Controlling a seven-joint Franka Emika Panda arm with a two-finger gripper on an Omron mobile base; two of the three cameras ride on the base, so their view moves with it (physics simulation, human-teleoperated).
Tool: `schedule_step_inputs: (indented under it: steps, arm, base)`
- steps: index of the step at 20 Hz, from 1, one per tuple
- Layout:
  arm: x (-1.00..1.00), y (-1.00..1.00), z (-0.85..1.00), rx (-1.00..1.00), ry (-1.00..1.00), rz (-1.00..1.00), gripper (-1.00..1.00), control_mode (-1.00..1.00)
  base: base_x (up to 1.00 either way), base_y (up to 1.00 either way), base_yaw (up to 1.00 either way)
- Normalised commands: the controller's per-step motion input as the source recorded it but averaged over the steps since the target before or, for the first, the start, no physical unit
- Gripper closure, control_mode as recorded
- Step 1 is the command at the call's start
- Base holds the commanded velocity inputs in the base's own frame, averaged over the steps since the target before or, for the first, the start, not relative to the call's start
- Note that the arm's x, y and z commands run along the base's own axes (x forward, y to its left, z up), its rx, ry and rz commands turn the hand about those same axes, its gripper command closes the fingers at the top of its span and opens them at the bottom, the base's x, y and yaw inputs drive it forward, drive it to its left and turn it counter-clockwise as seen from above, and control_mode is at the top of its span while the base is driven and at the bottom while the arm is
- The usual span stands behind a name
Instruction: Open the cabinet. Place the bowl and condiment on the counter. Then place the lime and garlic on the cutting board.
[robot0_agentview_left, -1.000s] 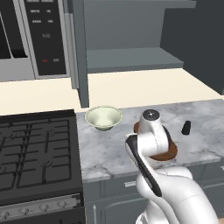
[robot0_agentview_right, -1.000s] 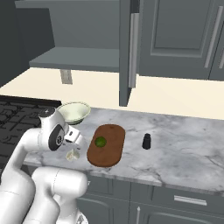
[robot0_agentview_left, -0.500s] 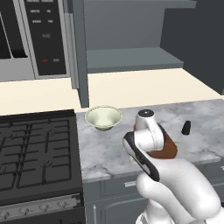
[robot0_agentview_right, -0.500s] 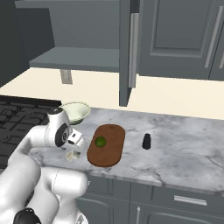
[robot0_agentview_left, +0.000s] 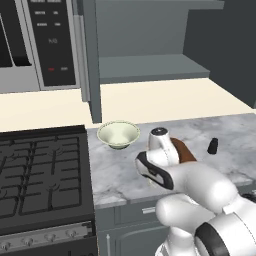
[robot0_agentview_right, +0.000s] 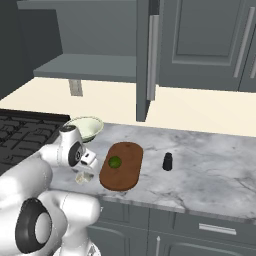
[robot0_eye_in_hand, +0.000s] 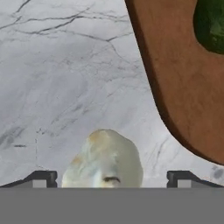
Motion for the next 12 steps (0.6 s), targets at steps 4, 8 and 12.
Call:
schedule_step_inputs:
  steps: [4, 8, 12]
  arm:
    - [-0.03, 0.00, -0.47, 0.00, 0.01, -0.02, -1.00, -1.00]
    - [-0.01, 0.00, -0.39, 0.00, 0.04, -0.03, 1.00, -1.00]
    - [-0.40, -0.29, 0.23, 0.10, 0.00, -0.04, 1.00, -1.00]
  base:
    - [0.00, 0.00, 0.00]
    - [0.00, 0.00, 0.00]
    - [0.00, 0.00, 0.00]
